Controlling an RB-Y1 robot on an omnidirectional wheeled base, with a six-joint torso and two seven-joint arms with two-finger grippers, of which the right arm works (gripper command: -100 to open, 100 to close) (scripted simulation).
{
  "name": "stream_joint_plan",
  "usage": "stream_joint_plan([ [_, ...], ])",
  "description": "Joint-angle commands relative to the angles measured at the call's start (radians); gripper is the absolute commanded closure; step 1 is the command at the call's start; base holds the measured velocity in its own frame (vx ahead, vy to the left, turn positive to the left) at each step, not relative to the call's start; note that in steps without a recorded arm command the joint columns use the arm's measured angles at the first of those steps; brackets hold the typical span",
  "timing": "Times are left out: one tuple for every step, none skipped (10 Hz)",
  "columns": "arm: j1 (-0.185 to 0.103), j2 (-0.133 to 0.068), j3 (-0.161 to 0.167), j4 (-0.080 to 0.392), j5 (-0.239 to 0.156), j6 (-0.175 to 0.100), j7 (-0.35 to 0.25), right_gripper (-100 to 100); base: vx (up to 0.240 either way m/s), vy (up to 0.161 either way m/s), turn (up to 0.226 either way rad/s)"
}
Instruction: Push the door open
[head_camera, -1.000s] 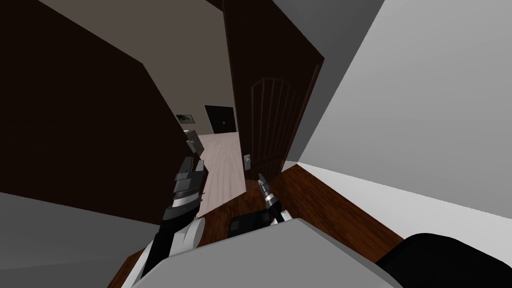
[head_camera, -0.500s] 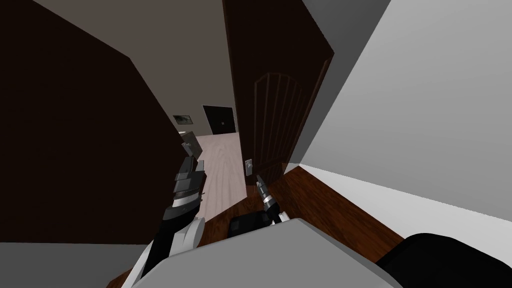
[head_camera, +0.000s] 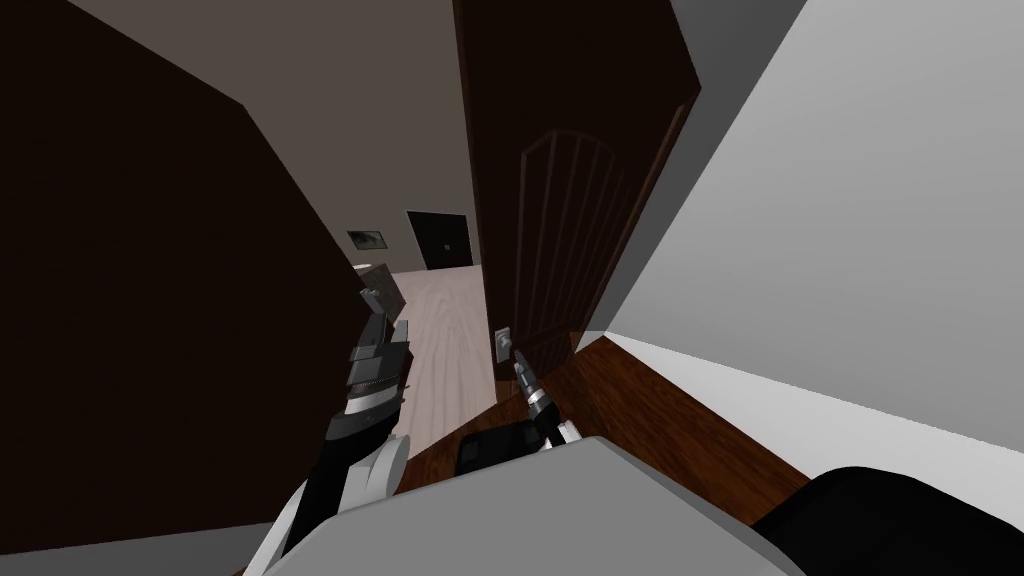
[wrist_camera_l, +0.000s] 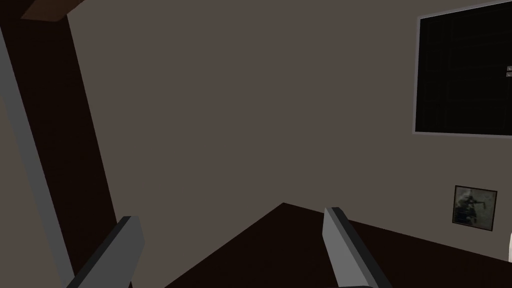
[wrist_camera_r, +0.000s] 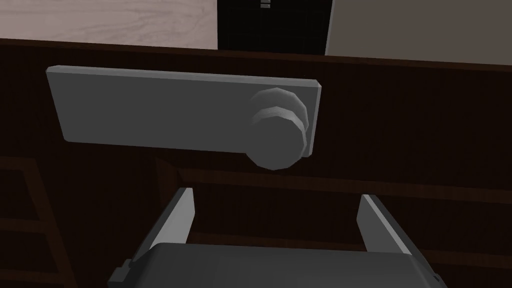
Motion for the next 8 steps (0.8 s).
stream_joint_plan([
  [-0.012, 0.005, -0.003, 0.005, -0.003, 0.010, 0.002, -100, 0.167, 0.065, 0.027],
  [-0.019, 0.014, -0.005, 0.010, -0.005, 0.015, 0.004, -100, 0.174, 0.065, 0.024],
  [-0.025, 0.026, -0.006, 0.013, -0.006, 0.019, 0.006, -100, 0.191, 0.067, 0.020],
  [-0.032, 0.043, -0.008, 0.017, -0.007, 0.023, 0.008, -100, 0.180, 0.051, 0.018],
  [-0.026, 0.033, -0.006, 0.012, -0.006, 0.021, 0.006, -100, 0.077, 0.020, 0.003],
  [-0.026, 0.033, -0.006, 0.012, -0.006, 0.021, 0.006, 100, -0.009, -0.001, -0.004],
  [-0.026, 0.033, -0.006, 0.012, -0.006, 0.021, 0.006, 100, -0.021, -0.007, 0.012],
  [-0.026, 0.033, -0.006, 0.012, -0.006, 0.021, 0.006, 100, -0.011, -0.005, 0.012],
])
